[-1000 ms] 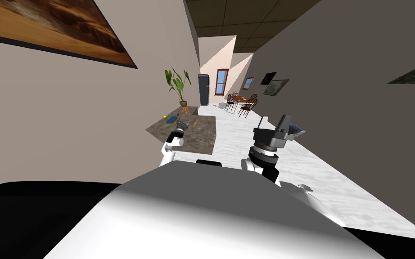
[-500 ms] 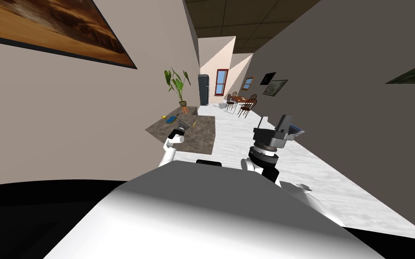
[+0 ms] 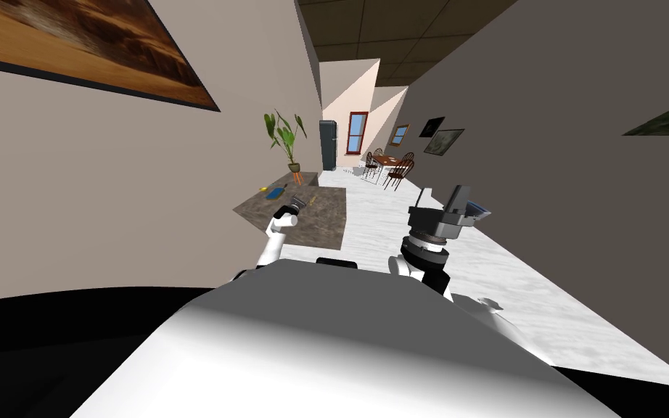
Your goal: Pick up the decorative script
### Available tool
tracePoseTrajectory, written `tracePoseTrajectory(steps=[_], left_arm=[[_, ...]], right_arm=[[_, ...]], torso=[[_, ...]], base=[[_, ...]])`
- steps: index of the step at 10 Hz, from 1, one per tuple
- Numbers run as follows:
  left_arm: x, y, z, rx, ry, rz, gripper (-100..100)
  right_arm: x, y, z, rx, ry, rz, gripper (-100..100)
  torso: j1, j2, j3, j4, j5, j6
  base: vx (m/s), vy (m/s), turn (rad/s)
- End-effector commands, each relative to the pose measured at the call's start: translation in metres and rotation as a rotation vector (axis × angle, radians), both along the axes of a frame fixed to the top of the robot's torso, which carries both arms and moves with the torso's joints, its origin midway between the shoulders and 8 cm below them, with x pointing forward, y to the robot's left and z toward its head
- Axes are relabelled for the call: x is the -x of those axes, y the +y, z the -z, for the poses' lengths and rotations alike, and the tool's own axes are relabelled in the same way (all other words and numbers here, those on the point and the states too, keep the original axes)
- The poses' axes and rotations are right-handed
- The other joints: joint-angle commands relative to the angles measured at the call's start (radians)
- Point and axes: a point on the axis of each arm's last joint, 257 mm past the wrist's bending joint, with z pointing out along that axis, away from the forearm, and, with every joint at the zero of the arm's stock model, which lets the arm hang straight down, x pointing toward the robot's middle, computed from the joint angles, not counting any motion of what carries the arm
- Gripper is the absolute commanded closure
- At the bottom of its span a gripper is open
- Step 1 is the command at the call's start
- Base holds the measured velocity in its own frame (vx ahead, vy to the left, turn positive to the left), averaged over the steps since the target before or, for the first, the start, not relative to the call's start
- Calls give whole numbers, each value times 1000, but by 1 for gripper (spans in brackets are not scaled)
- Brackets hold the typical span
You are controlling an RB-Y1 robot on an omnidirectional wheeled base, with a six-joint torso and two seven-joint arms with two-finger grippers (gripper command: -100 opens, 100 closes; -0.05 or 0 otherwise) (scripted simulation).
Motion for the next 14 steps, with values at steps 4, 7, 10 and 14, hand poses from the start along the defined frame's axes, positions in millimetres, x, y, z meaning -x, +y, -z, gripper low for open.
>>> tracePoseTrajectory(steps=[4, 7, 10, 14], left_arm=[[-19, 7, 27, 108, 118, -9, -100], [-28, 10, 38, 155, 174, -17, -100], [-35, 14, 51, 200, 234, -29, -100], [-38, 20, 72, 247, 312, -50, -100]], right_arm=[[0, 0, 0, 0, 0, 0, 0], [0, 0, 0, 0, 0, 0, 0], [0, 0, 0, 0, 0, 0, 0], [0, 0, 0, 0, 0, 0, 0]], torso=[[1, 0, 0, 0, 0, 0], [1, 0, 0, 0, 0, 0], [0, 0, 0, 0, 0, 0], [0, -1, -1, 0, 0, 0]], base=[[24, -22, 6], [26, -17, 8], [28, -23, 8], [38, -22, 9]])
